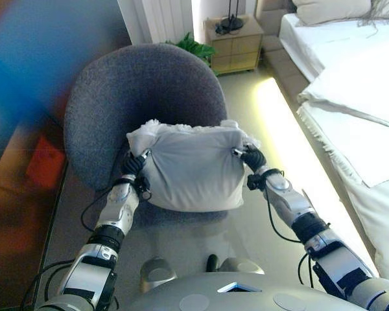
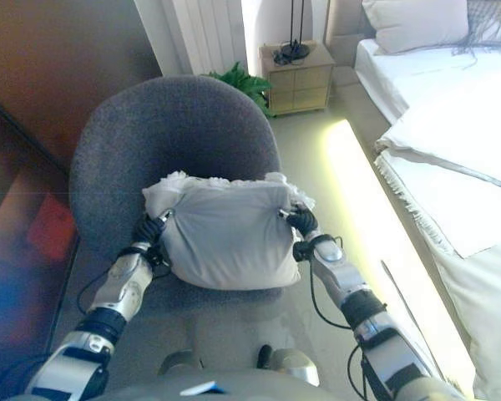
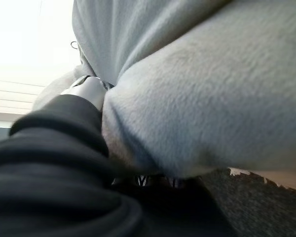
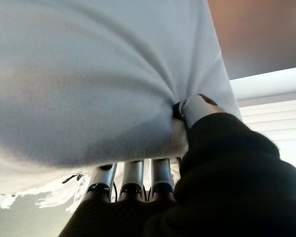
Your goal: Pick up the cushion and take it to the sofa
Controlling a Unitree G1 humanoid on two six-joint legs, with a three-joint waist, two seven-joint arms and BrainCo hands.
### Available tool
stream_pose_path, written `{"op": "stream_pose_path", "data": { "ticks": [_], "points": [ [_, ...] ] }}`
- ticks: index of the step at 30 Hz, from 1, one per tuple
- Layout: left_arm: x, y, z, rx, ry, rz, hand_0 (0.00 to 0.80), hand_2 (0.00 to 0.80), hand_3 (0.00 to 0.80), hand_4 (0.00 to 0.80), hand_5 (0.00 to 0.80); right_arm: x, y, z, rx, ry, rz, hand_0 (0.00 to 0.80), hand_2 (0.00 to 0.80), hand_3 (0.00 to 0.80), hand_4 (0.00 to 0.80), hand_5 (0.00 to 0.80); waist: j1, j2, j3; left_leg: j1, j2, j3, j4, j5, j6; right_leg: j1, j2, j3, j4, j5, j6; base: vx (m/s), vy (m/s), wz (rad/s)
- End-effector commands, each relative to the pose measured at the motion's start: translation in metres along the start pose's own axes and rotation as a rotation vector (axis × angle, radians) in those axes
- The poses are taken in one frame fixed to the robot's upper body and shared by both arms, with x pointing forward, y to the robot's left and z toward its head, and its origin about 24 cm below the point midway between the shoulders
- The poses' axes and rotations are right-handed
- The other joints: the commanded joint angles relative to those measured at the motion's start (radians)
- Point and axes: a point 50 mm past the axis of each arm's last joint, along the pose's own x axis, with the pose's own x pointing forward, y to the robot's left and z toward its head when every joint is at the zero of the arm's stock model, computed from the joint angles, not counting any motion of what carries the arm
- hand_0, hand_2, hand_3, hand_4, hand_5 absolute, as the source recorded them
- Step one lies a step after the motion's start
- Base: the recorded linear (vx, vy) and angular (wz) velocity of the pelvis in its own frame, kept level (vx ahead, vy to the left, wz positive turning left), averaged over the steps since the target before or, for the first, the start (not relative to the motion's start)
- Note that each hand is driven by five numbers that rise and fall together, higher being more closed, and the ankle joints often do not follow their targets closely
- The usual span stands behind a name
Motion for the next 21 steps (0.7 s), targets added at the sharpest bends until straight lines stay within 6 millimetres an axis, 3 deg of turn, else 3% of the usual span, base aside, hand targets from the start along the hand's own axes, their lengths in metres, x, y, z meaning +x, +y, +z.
{"op": "stream_pose_path", "data": {
  "ticks": [1,4,8,14,17,21],
  "points": [
    [0.017,-0.032,0.057,-0.088,-0.238,-0.114,0.8,0.8,0.8,0.8,0.8,0.011,0.016,0.04,0.083,-0.156,0.068,0.8,0.8,0.8,0.8,0.8,0.033,0.015,-0.024,-0.011,-0.028,-0.001,-0.105,0.135,0.03,0.036,-0.066,0.155,-0.028,0.04,0.165,0.162,0.071,-0.16],
    [0.017,-0.033,0.054,-0.067,-0.237,-0.11,0.8,0.8,0.8,0.8,0.8,0.011,0.015,0.041,0.081,-0.167,0.071,0.8,0.8,0.8,0.8,0.8,0.026,0.019,-0.035,0.024,-0.025,0.036,-0.148,0.111,0.03,0.035,-0.072,0.134,-0.023,0.035,0.172,0.122,0.083,-0.12],
    [0.018,-0.031,0.057,-0.062,-0.249,-0.097,0.8,0.8,0.8,0.8,0.8,0.012,0.015,0.044,0.09,-0.177,0.073,0.8,0.8,0.8,0.8,0.8,0.016,0.031,-0.043,0.059,-0.041,0.05,-0.172,0.069,0.045,0.016,-0.076,0.121,0.012,0.021,0.171,0.084,0.132,0.05],
    [0.018,-0.038,0.056,-0.039,-0.242,-0.118,0.8,0.8,0.8,0.8,0.8,0.012,0.012,0.044,0.099,-0.174,0.039,0.8,0.8,0.8,0.8,0.8,0.024,0.051,-0.049,0.103,-0.071,0.056,-0.274,0.083,0.061,0.019,-0.069,0.086,0.019,0.009,0.178,0.105,0.196,0.23],
    [0.021,-0.048,0.059,-0.014,-0.245,-0.128,0.8,0.8,0.8,0.8,0.8,0.015,0.006,0.048,0.127,-0.18,-0.006,0.8,0.8,0.8,0.8,0.8,0.033,0.054,-0.044,0.1,-0.09,0.058,-0.26,0.062,0.075,0.012,-0.085,0.06,0.044,-0.002,0.188,0.087,0.223,0.2],
    [0.023,-0.053,0.064,-0.014,-0.261,-0.107,0.8,0.8,0.8,0.8,0.8,0.02,0.011,0.054,0.131,-0.207,-0.034,0.8,0.8,0.8,0.8,0.8,0.051,0.052,-0.039,0.094,-0.114,0.079,-0.217,0.021,0.111,-0.01,-0.135,0.033,0.162,0.007,0.227,0.106,0.207,0.18]
  ]
}}
